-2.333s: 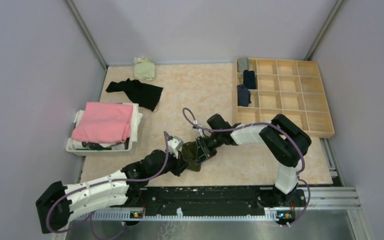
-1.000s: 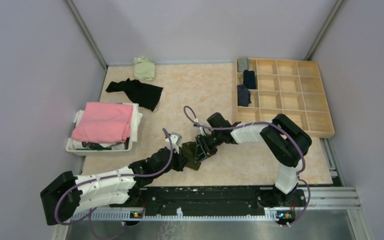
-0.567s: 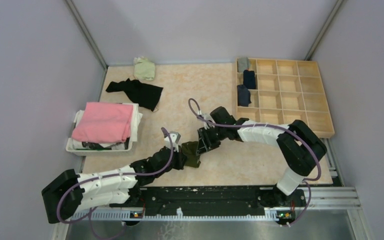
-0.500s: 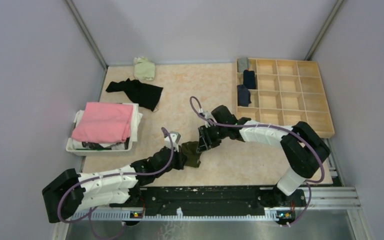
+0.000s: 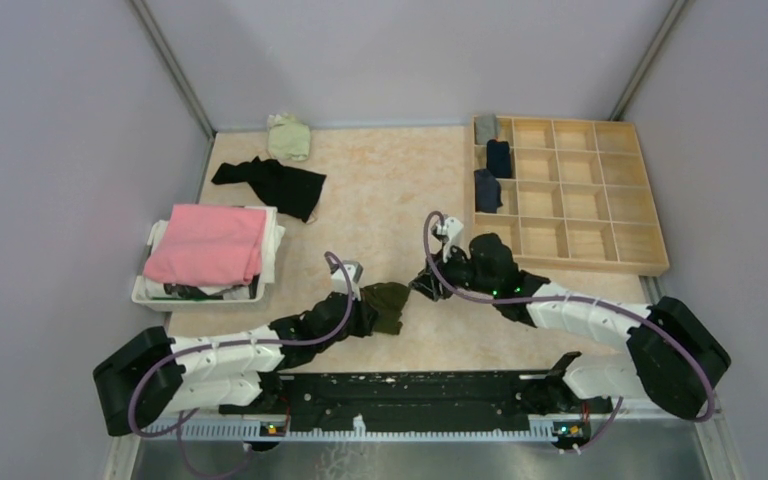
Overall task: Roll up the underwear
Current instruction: Roll the underwear to the center of the board.
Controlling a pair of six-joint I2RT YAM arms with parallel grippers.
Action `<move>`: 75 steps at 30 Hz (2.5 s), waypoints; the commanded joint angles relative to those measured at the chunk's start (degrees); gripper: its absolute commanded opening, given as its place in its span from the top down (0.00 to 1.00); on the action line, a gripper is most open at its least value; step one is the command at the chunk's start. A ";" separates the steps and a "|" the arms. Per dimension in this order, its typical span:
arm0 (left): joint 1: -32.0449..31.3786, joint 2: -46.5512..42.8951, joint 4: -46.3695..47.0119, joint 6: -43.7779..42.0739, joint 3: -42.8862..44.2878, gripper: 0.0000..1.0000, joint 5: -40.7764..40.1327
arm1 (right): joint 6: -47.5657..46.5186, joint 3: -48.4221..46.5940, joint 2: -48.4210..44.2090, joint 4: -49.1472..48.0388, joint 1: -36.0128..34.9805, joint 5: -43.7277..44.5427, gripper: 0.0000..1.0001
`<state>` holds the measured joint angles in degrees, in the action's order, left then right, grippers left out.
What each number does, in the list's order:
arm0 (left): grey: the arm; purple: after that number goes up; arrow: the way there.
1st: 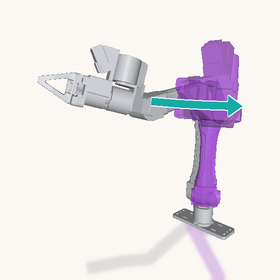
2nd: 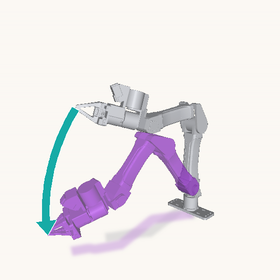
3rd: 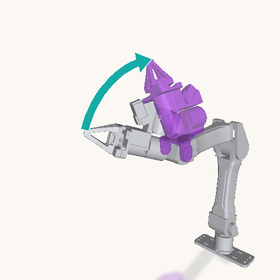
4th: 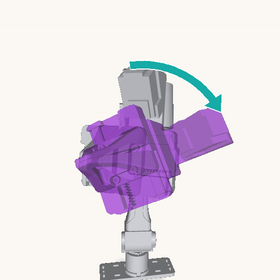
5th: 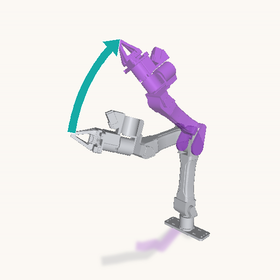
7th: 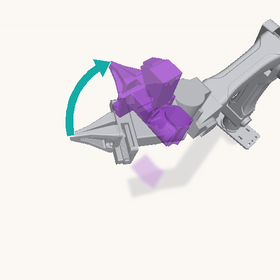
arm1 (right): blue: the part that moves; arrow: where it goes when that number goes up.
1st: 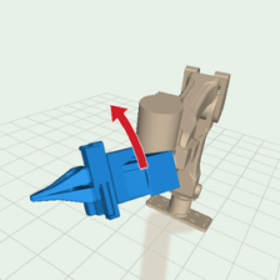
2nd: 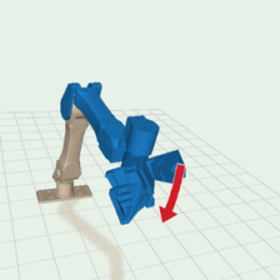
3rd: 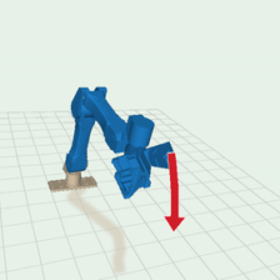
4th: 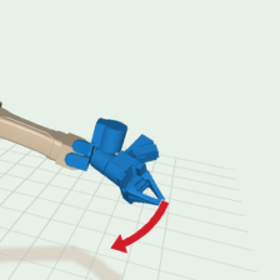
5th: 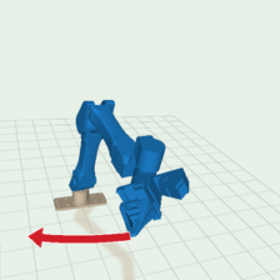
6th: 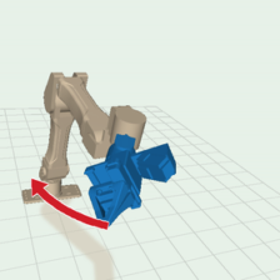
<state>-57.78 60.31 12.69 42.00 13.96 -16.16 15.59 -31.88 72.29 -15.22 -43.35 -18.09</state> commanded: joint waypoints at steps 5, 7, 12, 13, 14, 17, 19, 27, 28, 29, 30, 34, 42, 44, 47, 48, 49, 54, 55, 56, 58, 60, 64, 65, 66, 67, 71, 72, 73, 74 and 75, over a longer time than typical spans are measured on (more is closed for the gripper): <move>0.73 6.83 -8.83 3.47 -0.99 1.00 0.88 | -26.66 8.67 -7.42 -18.27 -11.08 7.30 0.55; 0.81 8.65 -9.35 3.54 -0.12 1.00 1.18 | -32.72 9.50 -7.16 -19.02 -14.59 9.29 0.55; 1.00 11.92 -10.67 4.37 1.49 1.00 1.21 | -43.61 10.96 -5.49 -20.62 -21.52 9.68 0.54; 1.07 12.21 -10.70 4.55 1.60 1.00 1.24 | -45.34 11.16 -4.80 -20.91 -22.75 9.98 0.53; 1.09 12.42 -10.75 4.72 1.62 1.00 1.30 | -46.55 11.26 -3.62 -21.04 -23.70 10.05 0.53; 1.24 12.93 -10.93 5.09 1.84 1.00 1.26 | -49.95 11.16 -0.65 -21.21 -25.49 10.54 0.53; 1.34 13.19 -11.13 5.19 1.91 1.00 1.31 | -53.00 11.04 1.54 -20.89 -26.25 11.43 0.53; 1.79 13.79 -11.37 4.92 2.30 1.00 1.92 | -59.17 11.85 7.61 -23.55 -27.03 16.28 0.51; 1.87 13.82 -11.38 4.86 2.24 1.00 1.98 | -59.04 11.77 8.09 -23.88 -27.11 16.22 0.50; 1.94 13.78 -11.33 4.84 2.22 1.00 2.00 | -59.08 11.81 8.67 -24.32 -27.32 16.52 0.50; 1.97 13.78 -11.35 4.73 2.22 1.00 2.01 | -59.22 11.91 9.33 -24.71 -27.56 16.82 0.49; 2.23 14.06 -11.19 4.54 2.32 1.00 2.36 | -60.65 11.63 12.30 -26.18 -28.54 17.82 0.47; 2.67 14.15 -11.04 4.17 2.39 1.00 2.70 | -63.85 11.44 17.22 -28.61 -30.12 24.33 0.47; 2.67 14.19 -11.02 4.02 2.31 1.00 2.80 | -64.55 11.57 18.12 -29.22 -30.19 25.71 0.48; 2.76 14.08 -10.94 3.82 2.30 1.00 2.94 | -65.76 11.58 19.84 -29.77 -30.19 27.80 0.49; 2.80 14.05 -10.87 3.80 2.30 1.00 3.03 | -66.20 11.65 20.38 -29.97 -30.18 28.54 0.50; 2.84 14.06 -10.86 3.77 2.30 1.00 3.06 | -66.52 11.59 20.89 -30.26 -30.24 28.95 0.50; 2.93 13.89 -10.83 3.68 2.22 1.00 3.34 | -67.33 11.54 23.25 -32.49 -30.14 30.49 0.56; 2.93 13.80 -10.82 3.60 2.19 1.00 3.33 | -67.50 11.41 23.74 -32.81 -30.14 30.99 0.59; 2.94 13.76 -10.76 3.56 2.14 1.00 3.40 | -67.47 11.28 24.10 -33.07 -30.19 31.50 0.62; 2.94 13.55 -10.72 3.45 2.13 1.00 3.59 | -66.61 11.09 24.73 -33.64 -30.13 32.41 0.66; 3.02 13.08 -11.41 2.89 2.71 1.00 4.18 | -64.72 10.87 24.73 -33.95 -30.10 33.17 0.72; 3.07 10.56 -11.84 0.94 3.34 1.00 5.17 | -57.95 8.55 23.17 -26.43 -29.87 32.87 0.85; 3.03 9.73 -12.07 0.70 3.54 1.00 5.18 | -56.16 7.77 22.36 -23.83 -29.63 32.26 0.87; 3.07 8.74 -12.29 0.40 3.76 1.00 5.11 | -54.15 7.12 21.85 -21.98 -29.56 32.22 0.90; 3.03 7.66 -12.41 0.24 3.98 0.99 4.98 | -52.73 6.64 21.30 -20.36 -29.47 31.98 0.93; 3.09 3.23 -15.23 0.90 5.12 0.82 3.17 | -49.88 6.15 19.08 -16.77 -29.23 29.94 1.00; 3.11 1.91 -15.94 1.22 5.45 0.78 2.45 | -49.16 6.04 18.65 -16.10 -29.17 29.60 1.00; 3.11 0.71 -16.74 1.62 5.75 0.74 1.66 | -48.49 6.04 18.07 -15.43 -29.16 29.03 1.00; 3.11 -1.10 -17.79 2.13 6.01 0.71 0.57 | -47.70 6.05 17.54 -15.05 -29.11 28.20 1.00; 3.12 -2.71 -19.22 2.65 6.23 0.67 -0.36 | -46.78 6.02 16.93 -14.42 -28.95 27.29 1.00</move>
<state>-54.92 61.87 5.76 44.80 19.55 -12.45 -37.71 -25.63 91.96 -37.76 -73.30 11.55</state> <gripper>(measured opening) 0.274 0.175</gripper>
